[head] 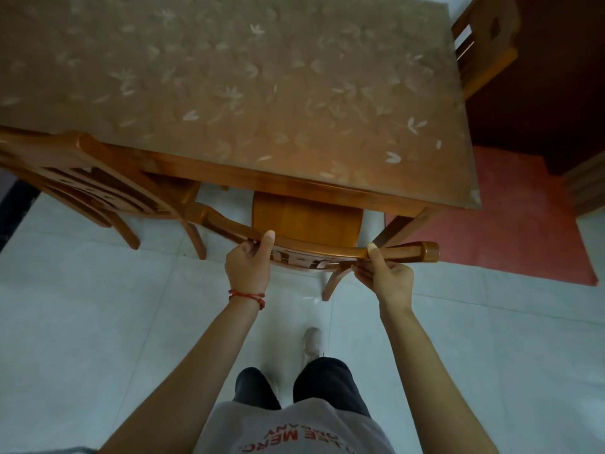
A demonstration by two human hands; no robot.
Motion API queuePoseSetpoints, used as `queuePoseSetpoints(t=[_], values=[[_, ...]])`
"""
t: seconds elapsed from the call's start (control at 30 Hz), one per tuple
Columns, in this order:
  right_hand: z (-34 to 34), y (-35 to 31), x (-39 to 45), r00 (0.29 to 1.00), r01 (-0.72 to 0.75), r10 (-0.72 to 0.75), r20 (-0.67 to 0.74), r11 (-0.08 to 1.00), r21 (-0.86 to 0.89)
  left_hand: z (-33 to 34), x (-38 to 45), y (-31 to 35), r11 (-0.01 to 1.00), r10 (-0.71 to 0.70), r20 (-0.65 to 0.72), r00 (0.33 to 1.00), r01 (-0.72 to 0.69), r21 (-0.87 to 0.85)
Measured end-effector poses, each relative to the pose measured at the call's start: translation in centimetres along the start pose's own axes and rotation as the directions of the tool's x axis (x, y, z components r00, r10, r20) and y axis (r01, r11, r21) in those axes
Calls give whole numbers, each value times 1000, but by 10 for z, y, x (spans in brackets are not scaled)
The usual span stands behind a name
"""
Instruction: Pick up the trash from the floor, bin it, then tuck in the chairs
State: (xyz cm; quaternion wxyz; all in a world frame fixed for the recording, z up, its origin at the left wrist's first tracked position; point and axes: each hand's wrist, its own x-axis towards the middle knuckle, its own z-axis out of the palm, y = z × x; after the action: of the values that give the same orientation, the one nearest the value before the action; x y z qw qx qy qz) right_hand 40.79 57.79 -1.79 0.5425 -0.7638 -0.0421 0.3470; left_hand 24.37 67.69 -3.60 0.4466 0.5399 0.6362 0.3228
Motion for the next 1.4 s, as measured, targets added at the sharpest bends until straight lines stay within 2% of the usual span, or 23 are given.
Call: queuePoseSetpoints(t=[0.43,0.83,1.1,1.4], values=[[24,-54,84,999,-15,15,33,1000,6,50,64,42,989,-44,-41,998,38,-140],[37,-49,75,998,11,-11,64,1000,7,41,78,40,982,-129,-66,989,118,-151],[45,-48,71,998,7,-8,61,1000,11,34,84,41,972,-148,-36,988,138,-191],[44,-44,70,998,-11,14,58,999,-40,30,76,45,983,-117,-8,993,115,-145]])
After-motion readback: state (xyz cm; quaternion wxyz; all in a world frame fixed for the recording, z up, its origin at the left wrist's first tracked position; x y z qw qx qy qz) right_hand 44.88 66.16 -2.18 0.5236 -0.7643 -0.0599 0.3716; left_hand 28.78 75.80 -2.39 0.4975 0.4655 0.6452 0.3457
